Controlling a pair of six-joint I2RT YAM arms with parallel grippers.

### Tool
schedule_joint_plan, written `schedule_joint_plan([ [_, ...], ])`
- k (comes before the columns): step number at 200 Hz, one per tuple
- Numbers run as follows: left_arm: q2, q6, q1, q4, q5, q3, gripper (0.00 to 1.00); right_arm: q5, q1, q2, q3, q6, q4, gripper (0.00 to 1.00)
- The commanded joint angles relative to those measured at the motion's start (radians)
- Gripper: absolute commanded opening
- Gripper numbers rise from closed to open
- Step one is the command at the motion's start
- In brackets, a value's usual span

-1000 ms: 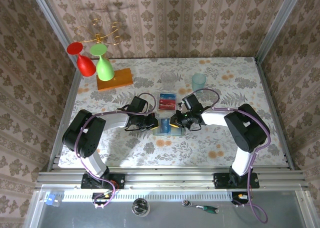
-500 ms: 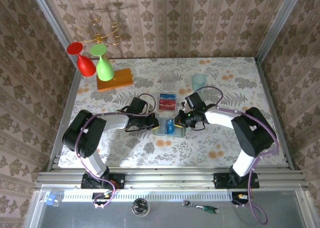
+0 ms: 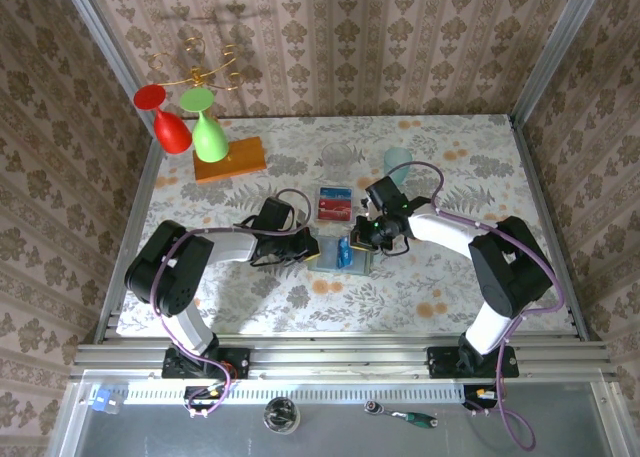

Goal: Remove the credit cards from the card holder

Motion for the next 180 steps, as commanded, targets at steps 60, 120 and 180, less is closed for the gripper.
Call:
schedule_joint_plan([
  [60, -0.038, -0.028, -0.012, 0.012, 0.018, -0.060, 0.00, 0.092, 0.053, 0.019, 0.066, 0.022, -0.088, 0.09],
  [120, -0.062, -0.029, -0.011, 0.022, 0.036, -0.085, 0.00, 0.109, 0.090, 0.040, 0.087, 0.039, -0.095, 0.13],
  [180, -0.063, -0.024, -0.006, 0.030, 0.048, -0.092, 0.00, 0.135, 0.102, 0.038, 0.090, 0.041, -0.104, 0.11],
])
